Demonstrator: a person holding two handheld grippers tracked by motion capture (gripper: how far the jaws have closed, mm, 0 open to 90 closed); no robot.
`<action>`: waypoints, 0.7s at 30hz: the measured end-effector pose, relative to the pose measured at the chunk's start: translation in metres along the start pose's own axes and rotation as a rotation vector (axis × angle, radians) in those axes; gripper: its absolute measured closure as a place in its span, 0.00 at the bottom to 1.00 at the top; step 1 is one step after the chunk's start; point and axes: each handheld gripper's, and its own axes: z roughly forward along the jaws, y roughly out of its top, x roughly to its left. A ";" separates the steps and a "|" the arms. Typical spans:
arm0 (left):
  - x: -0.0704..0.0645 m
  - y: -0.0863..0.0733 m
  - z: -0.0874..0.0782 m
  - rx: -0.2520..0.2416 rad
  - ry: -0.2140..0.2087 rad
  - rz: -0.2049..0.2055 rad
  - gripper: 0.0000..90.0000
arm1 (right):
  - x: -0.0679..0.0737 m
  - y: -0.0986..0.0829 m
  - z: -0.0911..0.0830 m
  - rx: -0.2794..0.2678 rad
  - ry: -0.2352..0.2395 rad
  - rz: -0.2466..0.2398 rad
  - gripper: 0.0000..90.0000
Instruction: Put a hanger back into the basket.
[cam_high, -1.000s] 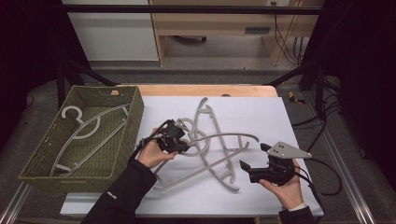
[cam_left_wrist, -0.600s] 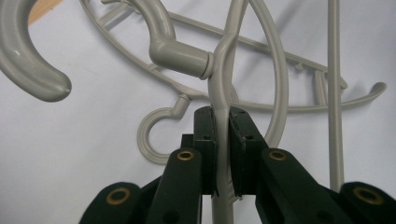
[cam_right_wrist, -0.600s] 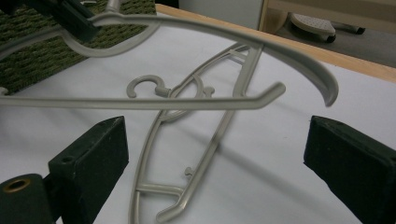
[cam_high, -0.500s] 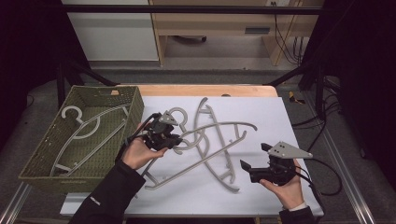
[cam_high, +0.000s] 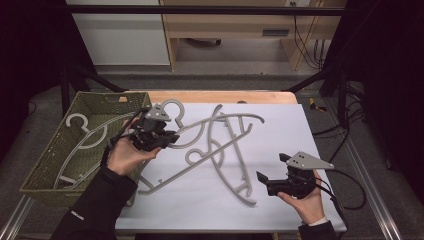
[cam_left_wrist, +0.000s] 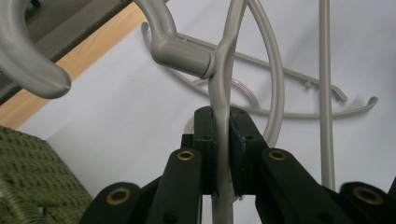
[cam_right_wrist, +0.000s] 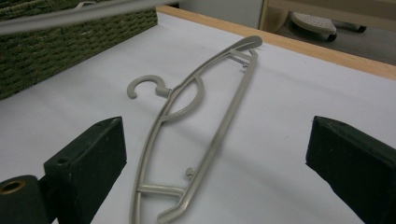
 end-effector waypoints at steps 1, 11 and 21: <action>0.003 0.000 -0.003 -0.003 -0.002 -0.004 0.92 | 0.000 0.000 0.000 -0.002 -0.003 0.000 0.06; 0.029 -0.010 -0.033 -0.025 0.044 -0.036 0.92 | -0.002 -0.001 0.001 -0.004 -0.010 0.010 0.04; 0.059 -0.024 -0.060 -0.031 0.107 -0.080 0.92 | -0.002 -0.001 0.001 0.002 -0.018 0.023 0.02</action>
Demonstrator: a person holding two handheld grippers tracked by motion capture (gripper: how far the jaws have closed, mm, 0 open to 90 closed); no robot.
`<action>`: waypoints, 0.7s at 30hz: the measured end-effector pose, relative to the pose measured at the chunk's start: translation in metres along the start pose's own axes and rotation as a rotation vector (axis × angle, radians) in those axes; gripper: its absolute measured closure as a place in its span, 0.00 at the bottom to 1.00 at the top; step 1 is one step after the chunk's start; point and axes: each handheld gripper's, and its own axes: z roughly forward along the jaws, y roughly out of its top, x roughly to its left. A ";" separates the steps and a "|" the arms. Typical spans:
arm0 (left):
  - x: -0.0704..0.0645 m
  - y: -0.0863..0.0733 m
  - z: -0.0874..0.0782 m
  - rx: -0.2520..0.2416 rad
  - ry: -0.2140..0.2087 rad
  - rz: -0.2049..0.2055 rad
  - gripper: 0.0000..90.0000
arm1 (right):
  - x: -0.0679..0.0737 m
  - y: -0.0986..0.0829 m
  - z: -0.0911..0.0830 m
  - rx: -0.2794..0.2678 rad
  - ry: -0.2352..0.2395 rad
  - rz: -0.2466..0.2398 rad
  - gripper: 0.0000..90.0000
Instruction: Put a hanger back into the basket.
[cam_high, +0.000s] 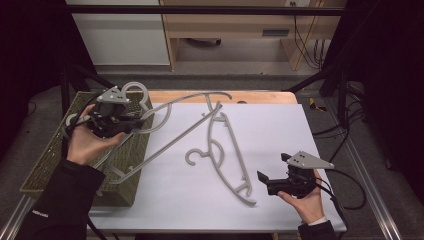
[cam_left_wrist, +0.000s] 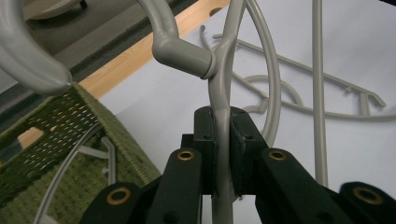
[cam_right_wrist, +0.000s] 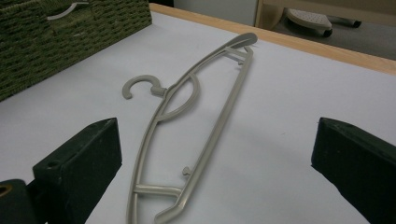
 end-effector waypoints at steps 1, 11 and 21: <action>0.003 -0.001 -0.001 -0.001 0.002 -0.007 0.92 | 0.000 0.000 0.000 0.000 0.000 0.000 0.02; 0.035 -0.018 -0.016 0.002 0.067 -0.057 0.92 | 0.000 0.000 0.001 0.008 -0.004 -0.003 0.01; 0.071 -0.034 -0.027 0.004 0.144 -0.105 0.92 | 0.000 0.000 0.002 0.013 -0.009 0.000 0.01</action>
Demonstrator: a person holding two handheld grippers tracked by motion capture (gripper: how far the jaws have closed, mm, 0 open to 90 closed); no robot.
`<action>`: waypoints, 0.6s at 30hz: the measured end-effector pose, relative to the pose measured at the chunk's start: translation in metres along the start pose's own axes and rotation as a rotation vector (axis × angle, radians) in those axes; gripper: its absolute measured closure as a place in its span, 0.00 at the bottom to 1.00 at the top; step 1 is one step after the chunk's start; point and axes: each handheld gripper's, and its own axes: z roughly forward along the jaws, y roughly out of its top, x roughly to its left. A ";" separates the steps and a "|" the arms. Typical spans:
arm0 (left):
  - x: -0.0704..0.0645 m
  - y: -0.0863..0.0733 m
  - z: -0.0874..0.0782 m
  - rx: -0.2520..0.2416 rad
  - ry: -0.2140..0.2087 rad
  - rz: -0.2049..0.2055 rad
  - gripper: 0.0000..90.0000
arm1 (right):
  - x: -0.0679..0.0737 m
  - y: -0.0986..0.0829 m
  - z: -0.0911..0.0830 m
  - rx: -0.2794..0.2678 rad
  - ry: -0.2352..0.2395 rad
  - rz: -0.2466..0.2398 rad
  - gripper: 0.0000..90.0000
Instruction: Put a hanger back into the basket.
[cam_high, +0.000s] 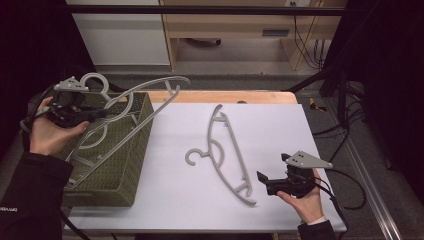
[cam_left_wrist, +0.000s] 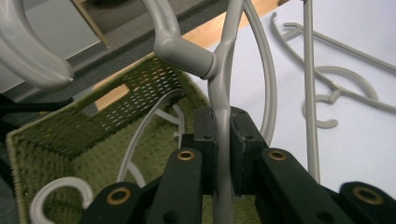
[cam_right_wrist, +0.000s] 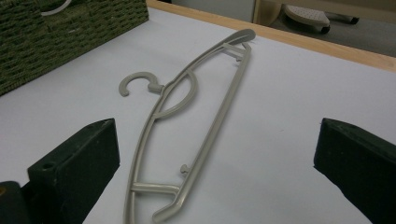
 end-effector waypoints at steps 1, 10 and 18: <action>0.003 -0.002 0.000 -0.001 0.007 -0.001 0.92 | 0.000 0.000 0.000 0.000 0.000 0.000 0.01; 0.024 -0.018 -0.002 -0.006 0.033 -0.003 0.92 | -0.001 0.000 0.000 0.003 -0.002 -0.001 0.01; 0.043 -0.031 -0.002 0.004 0.053 -0.022 0.92 | -0.001 0.000 0.001 0.008 -0.004 -0.004 0.01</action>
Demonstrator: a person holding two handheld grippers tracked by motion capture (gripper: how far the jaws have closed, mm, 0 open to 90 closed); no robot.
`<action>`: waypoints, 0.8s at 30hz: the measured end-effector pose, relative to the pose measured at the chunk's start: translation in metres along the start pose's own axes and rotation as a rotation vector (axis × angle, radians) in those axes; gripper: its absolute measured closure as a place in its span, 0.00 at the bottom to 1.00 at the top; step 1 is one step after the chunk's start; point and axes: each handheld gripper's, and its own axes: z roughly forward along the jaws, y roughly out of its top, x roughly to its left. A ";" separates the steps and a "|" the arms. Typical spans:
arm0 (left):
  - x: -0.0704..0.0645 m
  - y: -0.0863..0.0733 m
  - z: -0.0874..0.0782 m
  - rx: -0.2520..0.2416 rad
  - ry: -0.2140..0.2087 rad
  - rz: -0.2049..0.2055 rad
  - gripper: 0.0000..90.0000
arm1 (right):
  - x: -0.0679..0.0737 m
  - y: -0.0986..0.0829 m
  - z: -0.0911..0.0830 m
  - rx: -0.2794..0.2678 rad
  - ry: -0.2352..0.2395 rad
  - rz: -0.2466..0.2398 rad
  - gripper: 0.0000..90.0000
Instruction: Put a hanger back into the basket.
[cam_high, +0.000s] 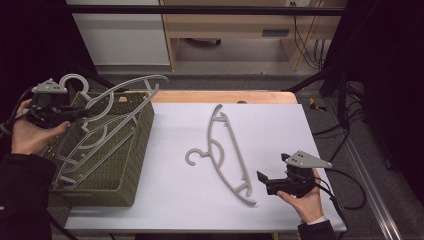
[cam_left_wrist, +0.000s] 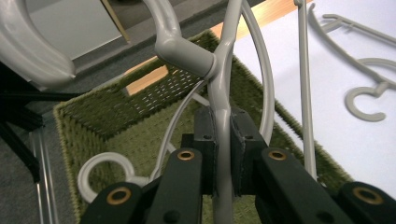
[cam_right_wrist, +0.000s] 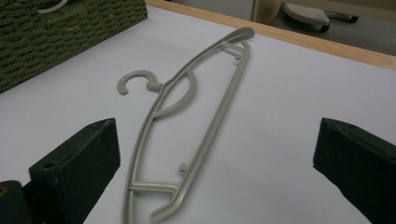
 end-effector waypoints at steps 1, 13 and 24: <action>0.002 -0.002 0.001 0.001 0.007 -0.003 0.92 | 0.000 0.000 0.000 0.000 0.001 0.001 0.01; 0.021 -0.020 0.005 0.025 0.026 -0.015 0.92 | 0.000 0.000 0.001 0.003 -0.004 0.002 0.02; 0.037 -0.036 0.014 0.062 0.050 -0.028 0.92 | 0.000 -0.001 0.003 0.016 -0.005 -0.004 0.02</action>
